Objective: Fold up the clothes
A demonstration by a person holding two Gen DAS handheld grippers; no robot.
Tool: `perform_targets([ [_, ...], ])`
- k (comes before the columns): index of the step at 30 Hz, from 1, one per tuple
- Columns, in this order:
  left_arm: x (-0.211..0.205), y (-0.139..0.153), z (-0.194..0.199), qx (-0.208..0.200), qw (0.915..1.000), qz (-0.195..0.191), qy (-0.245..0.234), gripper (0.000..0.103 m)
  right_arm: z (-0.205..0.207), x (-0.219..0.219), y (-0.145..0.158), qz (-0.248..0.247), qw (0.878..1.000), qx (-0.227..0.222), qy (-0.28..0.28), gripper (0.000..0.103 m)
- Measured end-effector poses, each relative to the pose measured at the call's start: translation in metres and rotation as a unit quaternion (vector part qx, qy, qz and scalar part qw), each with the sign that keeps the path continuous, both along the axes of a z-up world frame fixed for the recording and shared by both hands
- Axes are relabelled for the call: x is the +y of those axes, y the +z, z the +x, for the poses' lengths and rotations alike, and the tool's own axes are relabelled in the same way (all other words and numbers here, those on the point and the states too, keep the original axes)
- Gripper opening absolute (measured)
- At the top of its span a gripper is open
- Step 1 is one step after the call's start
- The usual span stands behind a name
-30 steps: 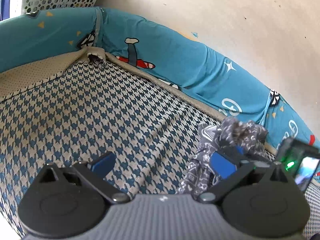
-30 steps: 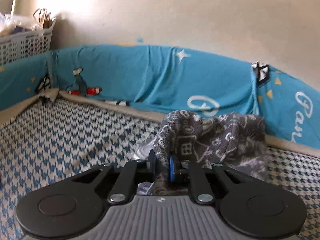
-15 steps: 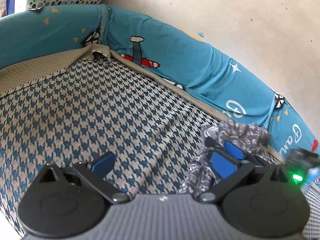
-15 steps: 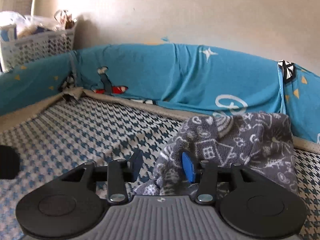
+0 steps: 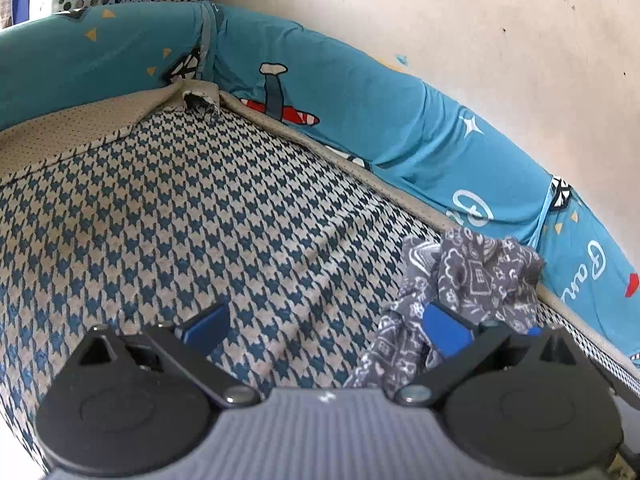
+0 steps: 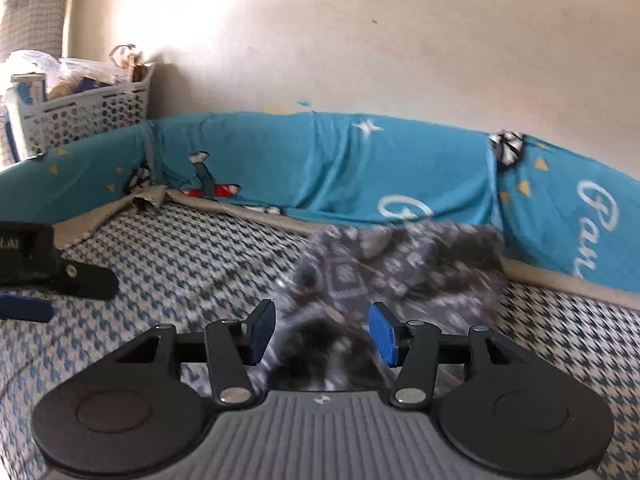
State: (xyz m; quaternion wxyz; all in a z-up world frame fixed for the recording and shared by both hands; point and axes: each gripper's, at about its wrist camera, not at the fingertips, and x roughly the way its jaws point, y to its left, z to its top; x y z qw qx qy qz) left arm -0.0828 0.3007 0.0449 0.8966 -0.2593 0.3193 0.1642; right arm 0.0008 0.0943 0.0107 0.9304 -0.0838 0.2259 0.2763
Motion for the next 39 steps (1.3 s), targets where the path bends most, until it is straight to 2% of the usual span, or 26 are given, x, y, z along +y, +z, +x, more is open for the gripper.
perform_targets([
  [4, -0.002, -0.001, 0.0, 0.001, 1.0, -0.004, -0.004, 0.103, 0.001, -0.013, -0.008, -0.009, 0.999, 0.011, -0.034, 0.05],
  [8, 0.0, -0.002, 0.0, 0.001, 1.0, -0.01, -0.002, 0.103, 0.01, -0.017, -0.014, 0.005, 0.998, 0.032, -0.046, 0.05],
  [12, -0.001, -0.002, 0.0, 0.0, 0.9999, -0.017, -0.003, 0.103, 0.014, -0.001, -0.022, -0.01, 0.999, 0.025, -0.035, 0.05],
  [15, -0.002, -0.002, 0.001, 0.002, 0.9999, -0.016, -0.004, 0.103, 0.019, 0.018, -0.032, -0.01, 0.999, 0.044, -0.008, 0.05],
  [23, -0.004, -0.003, 0.005, 0.006, 0.9998, -0.019, -0.006, 0.103, 0.025, 0.047, -0.053, -0.039, 0.999, 0.033, -0.015, 0.05],
  [31, -0.012, -0.007, 0.011, 0.014, 0.9998, -0.005, -0.016, 0.103, 0.014, 0.029, -0.036, -0.026, 0.998, 0.046, -0.026, 0.052],
  [34, -0.011, -0.009, 0.011, 0.013, 0.9998, -0.005, -0.017, 0.103, 0.0, 0.01, -0.028, -0.003, 0.998, 0.054, -0.021, 0.055],
  [39, -0.02, -0.012, 0.012, 0.016, 0.9991, 0.013, -0.037, 0.103, -0.033, -0.026, -0.02, 0.006, 0.998, 0.06, -0.017, 0.056],
])
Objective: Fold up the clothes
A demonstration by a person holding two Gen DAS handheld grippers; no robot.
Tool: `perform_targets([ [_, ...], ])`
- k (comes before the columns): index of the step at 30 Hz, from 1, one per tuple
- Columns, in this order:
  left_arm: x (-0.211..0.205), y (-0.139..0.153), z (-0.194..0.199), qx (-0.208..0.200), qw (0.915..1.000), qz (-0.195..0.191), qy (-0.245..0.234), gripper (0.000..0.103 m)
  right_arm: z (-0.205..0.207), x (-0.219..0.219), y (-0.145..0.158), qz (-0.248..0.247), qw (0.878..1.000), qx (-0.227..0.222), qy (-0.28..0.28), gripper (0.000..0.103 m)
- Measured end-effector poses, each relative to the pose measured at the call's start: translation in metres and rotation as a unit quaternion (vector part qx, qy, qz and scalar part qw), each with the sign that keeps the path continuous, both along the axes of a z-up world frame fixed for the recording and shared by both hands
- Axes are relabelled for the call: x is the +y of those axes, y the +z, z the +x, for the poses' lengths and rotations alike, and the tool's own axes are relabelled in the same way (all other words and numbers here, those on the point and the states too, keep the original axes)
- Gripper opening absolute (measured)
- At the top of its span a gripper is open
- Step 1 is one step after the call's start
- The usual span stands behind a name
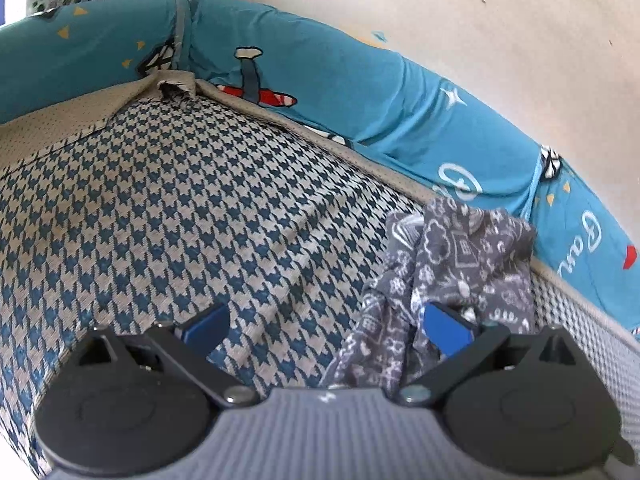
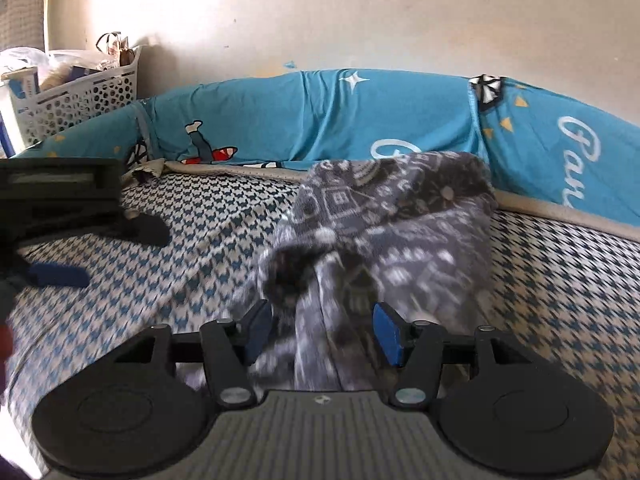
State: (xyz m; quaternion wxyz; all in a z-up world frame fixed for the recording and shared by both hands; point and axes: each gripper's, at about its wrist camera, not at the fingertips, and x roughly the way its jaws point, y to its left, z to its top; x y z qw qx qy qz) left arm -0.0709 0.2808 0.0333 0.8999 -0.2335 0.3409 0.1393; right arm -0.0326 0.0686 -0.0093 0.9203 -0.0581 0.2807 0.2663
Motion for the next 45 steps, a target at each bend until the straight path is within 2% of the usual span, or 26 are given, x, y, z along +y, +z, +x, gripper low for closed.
perform_targets([
  [4, -0.011, -0.008, 0.002, 0.013, 0.9995, 0.013, -0.024, 0.103, -0.023, -0.03, 0.006, 0.019, 1.0, 0.014, -0.009, 0.056],
  [10, -0.027, -0.02, -0.004, 0.029, 0.997, 0.03, -0.065, 0.103, -0.058, -0.071, 0.009, 0.021, 0.999, 0.018, -0.019, 0.058],
  [18, -0.05, -0.034, -0.022, 0.036, 0.9917, 0.079, -0.095, 0.103, -0.089, -0.118, -0.01, 0.039, 0.996, 0.045, -0.063, 0.058],
  [21, -0.054, -0.05, -0.029, 0.051, 0.9922, 0.068, -0.092, 0.103, -0.091, -0.13, -0.02, 0.054, 0.993, 0.065, -0.077, 0.061],
  [23, -0.058, -0.062, -0.033, 0.059, 0.9916, 0.075, -0.087, 0.103, -0.092, -0.136, -0.024, 0.063, 0.992, 0.075, -0.084, 0.061],
  [26, -0.074, -0.068, -0.037, 0.06, 0.9847, 0.132, -0.097, 0.103, -0.094, -0.14, -0.025, 0.073, 0.99, 0.084, -0.083, 0.062],
  [28, -0.079, -0.072, -0.041, 0.05, 0.9837, 0.147, -0.092, 0.103, -0.095, -0.143, -0.028, 0.084, 0.988, 0.092, -0.089, 0.062],
  [33, -0.082, -0.076, -0.048, 0.038, 0.9861, 0.146, -0.069, 0.103, -0.097, -0.146, -0.035, 0.096, 0.983, 0.122, -0.102, 0.066],
  [45, -0.09, -0.081, -0.061, 0.019, 0.9855, 0.163, -0.043, 0.103, -0.103, -0.145, -0.037, 0.085, 0.984, 0.129, -0.091, 0.069],
])
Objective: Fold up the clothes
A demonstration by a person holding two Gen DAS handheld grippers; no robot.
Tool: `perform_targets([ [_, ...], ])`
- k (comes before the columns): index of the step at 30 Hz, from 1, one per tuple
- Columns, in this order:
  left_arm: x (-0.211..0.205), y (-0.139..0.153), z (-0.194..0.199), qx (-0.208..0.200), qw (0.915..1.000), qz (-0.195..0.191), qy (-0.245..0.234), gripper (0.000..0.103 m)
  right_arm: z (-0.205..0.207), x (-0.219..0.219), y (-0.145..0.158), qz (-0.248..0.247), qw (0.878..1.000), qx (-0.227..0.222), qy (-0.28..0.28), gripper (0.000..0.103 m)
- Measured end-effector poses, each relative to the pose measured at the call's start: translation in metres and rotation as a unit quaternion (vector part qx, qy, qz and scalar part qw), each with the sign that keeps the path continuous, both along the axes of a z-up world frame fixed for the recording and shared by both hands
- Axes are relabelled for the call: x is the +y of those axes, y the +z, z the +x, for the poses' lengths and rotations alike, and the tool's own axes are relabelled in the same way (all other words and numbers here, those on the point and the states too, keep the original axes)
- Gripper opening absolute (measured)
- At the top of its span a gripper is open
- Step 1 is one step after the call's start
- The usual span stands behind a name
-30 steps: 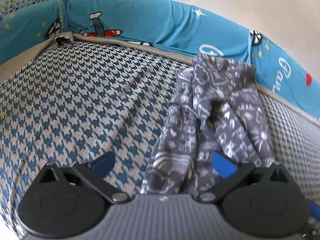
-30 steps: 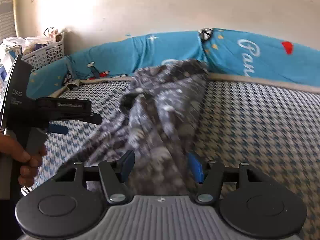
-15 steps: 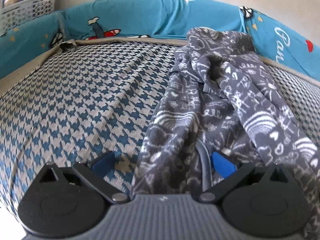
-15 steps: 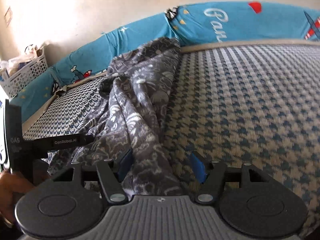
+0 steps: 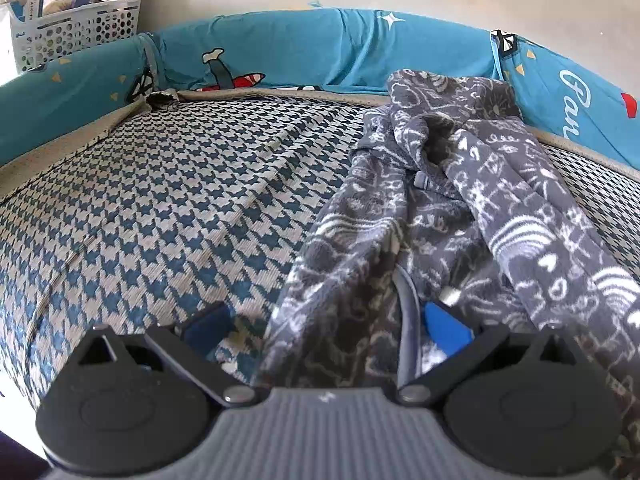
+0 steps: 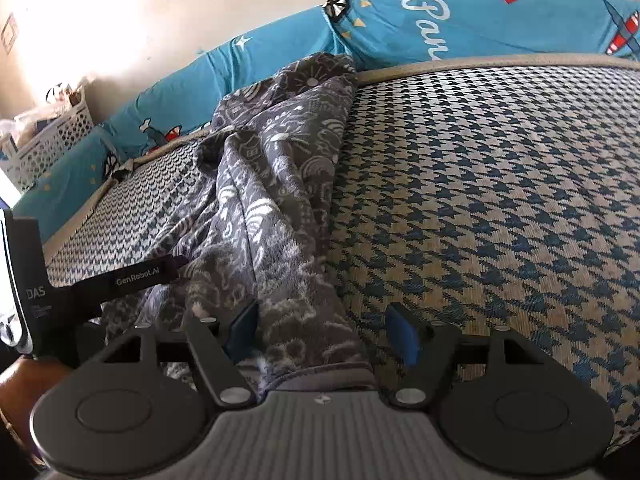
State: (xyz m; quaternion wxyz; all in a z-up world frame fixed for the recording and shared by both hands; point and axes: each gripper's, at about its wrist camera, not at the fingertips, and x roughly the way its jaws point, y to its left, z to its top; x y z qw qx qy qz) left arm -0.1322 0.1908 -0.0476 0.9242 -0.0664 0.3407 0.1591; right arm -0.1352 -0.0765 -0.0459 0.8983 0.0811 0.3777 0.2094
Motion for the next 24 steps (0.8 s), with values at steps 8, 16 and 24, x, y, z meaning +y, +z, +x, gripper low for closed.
perform_targets([
  [8, -0.002, 0.0, -0.005, -0.002, 1.0, -0.001, 0.003, 0.103, 0.0, -0.002, 0.0, 0.006, 1.0, 0.004, 0.001, 0.07],
  [16, 0.0, 0.0, -0.012, -0.003, 1.0, -0.004, -0.003, 0.103, -0.003, 0.0, -0.002, 0.002, 1.0, -0.008, 0.009, 0.073],
  [24, 0.004, 0.0, -0.025, -0.004, 0.9999, -0.01, -0.011, 0.103, -0.006, -0.002, -0.005, 0.004, 1.0, -0.02, 0.019, 0.073],
])
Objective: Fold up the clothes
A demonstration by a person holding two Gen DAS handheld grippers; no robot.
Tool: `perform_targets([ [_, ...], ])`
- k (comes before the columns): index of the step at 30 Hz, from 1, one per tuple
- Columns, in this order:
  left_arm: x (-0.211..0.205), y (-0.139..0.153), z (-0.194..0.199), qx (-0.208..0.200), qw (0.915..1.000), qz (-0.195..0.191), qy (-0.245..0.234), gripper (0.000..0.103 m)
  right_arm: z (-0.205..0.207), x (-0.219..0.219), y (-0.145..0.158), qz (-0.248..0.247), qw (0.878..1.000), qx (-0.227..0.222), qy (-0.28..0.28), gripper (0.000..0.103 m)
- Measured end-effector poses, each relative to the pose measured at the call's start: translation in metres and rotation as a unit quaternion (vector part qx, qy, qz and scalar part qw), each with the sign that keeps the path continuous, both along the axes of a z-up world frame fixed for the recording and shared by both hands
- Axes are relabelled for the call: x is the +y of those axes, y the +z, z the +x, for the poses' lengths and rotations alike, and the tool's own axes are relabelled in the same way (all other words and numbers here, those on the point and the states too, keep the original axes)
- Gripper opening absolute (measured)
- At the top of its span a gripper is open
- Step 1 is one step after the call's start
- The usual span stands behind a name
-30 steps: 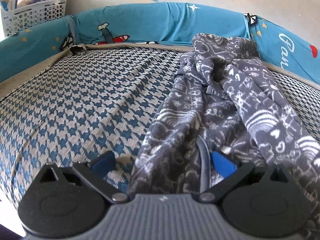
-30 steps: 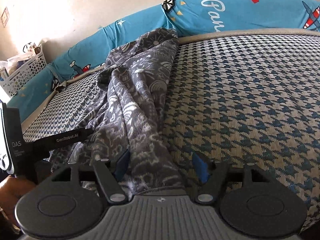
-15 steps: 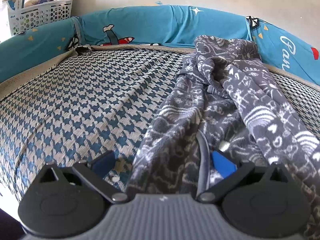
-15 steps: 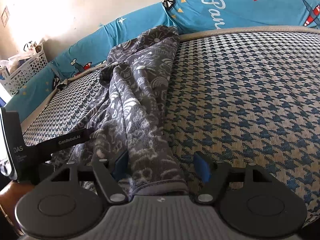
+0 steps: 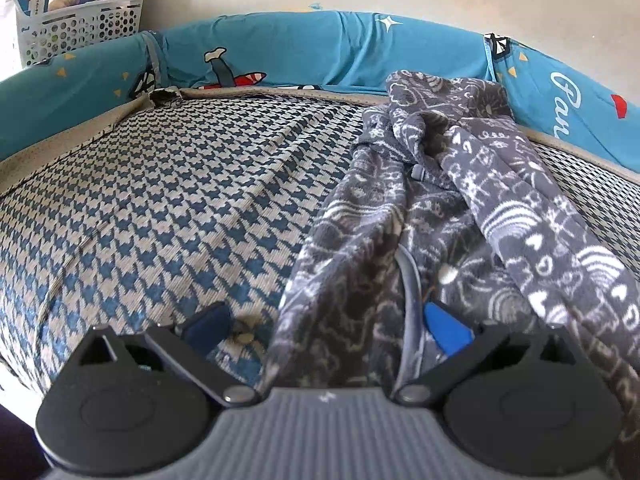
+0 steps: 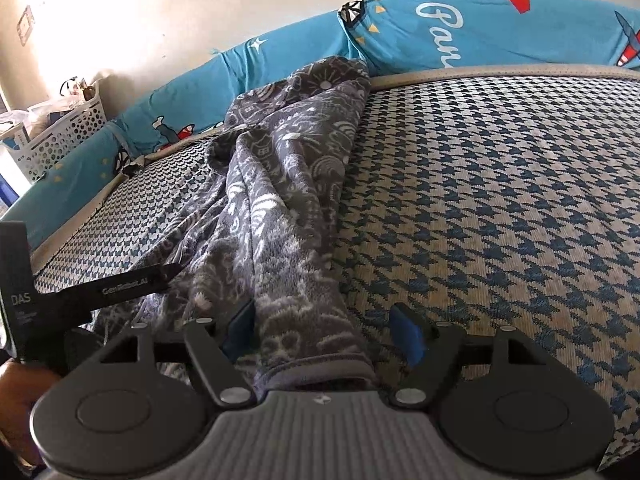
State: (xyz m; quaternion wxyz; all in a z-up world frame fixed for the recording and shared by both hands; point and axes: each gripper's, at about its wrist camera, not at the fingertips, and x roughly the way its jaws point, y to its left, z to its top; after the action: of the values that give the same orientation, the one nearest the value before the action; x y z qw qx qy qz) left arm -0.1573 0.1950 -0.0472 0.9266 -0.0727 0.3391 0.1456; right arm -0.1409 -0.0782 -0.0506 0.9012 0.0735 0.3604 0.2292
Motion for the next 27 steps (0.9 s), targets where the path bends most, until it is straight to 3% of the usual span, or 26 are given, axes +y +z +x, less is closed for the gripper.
perform_targets([
  [15, 0.0, 0.002, -0.007, 0.0, 0.9999, -0.007, 0.007, 0.103, -0.016, -0.024, 0.011, 0.033, 0.999, -0.008, -0.011, 0.072],
  [22, -0.001, 0.003, -0.006, 0.001, 0.9999, -0.008, 0.014, 0.103, -0.017, -0.022, 0.007, 0.032, 0.999, 0.011, 0.002, 0.072],
  [27, -0.003, 0.002, -0.006, 0.0, 0.9998, -0.006, 0.018, 0.103, -0.02, -0.016, 0.008, 0.02, 1.0, -0.006, 0.008, 0.07],
])
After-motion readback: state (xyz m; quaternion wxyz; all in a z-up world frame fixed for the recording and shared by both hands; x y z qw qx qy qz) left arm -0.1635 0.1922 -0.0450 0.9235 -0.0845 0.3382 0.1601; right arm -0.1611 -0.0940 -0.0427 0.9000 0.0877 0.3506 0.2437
